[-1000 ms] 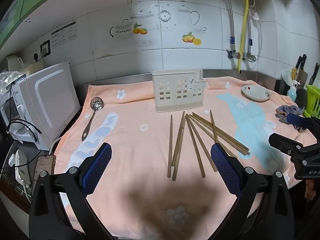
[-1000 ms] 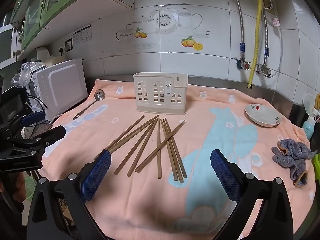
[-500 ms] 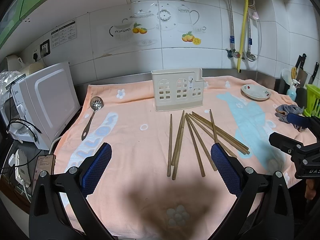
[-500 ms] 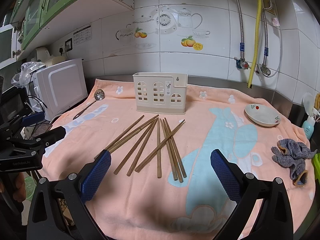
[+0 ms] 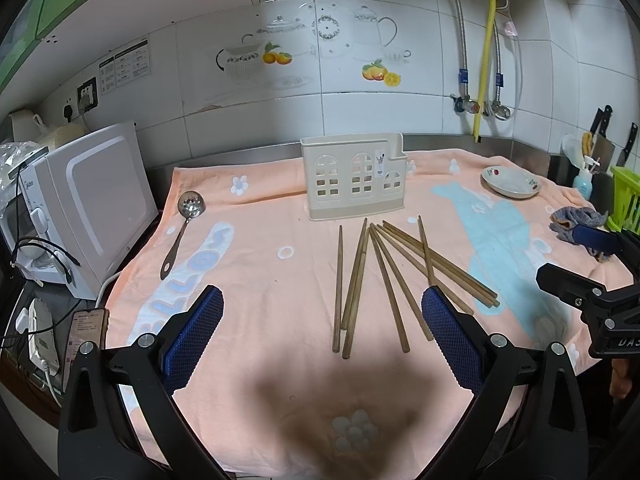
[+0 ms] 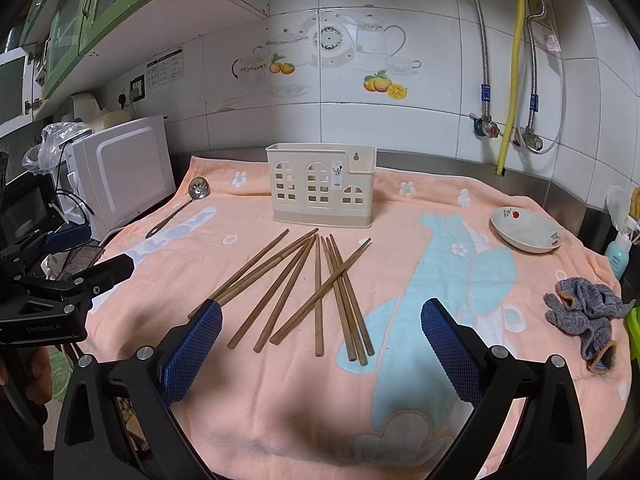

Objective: Organize utensils

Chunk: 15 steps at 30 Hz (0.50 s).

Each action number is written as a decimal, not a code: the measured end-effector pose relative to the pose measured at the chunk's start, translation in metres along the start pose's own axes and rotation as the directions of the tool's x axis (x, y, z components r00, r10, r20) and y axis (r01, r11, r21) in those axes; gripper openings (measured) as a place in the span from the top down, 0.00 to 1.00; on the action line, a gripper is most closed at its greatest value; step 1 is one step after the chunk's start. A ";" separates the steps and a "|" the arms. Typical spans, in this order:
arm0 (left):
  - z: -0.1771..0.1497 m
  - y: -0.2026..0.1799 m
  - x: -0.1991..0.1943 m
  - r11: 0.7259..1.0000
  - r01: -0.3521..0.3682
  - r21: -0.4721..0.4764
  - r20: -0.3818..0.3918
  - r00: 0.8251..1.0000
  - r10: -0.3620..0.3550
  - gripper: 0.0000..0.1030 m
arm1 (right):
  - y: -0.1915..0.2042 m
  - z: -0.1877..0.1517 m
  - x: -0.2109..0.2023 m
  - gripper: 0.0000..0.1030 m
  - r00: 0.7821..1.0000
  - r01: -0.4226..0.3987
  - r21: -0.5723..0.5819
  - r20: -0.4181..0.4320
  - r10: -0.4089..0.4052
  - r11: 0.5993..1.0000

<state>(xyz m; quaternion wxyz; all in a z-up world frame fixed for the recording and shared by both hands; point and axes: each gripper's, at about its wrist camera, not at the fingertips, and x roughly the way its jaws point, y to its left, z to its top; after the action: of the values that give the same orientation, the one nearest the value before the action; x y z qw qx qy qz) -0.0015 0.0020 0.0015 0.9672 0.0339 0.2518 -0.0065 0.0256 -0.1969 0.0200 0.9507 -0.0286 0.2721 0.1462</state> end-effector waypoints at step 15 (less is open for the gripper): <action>-0.002 0.000 0.004 1.000 0.000 -0.003 -0.004 1.000 0.000 0.05 | 0.002 0.000 0.001 0.06 1.000 -0.001 0.001 -0.005 0.001 1.000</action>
<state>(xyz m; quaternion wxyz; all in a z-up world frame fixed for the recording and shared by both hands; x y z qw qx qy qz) 0.0010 0.0022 -0.0024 0.9667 0.0324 0.2538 -0.0059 0.0263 -0.1950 0.0196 0.9500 -0.0285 0.2743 0.1465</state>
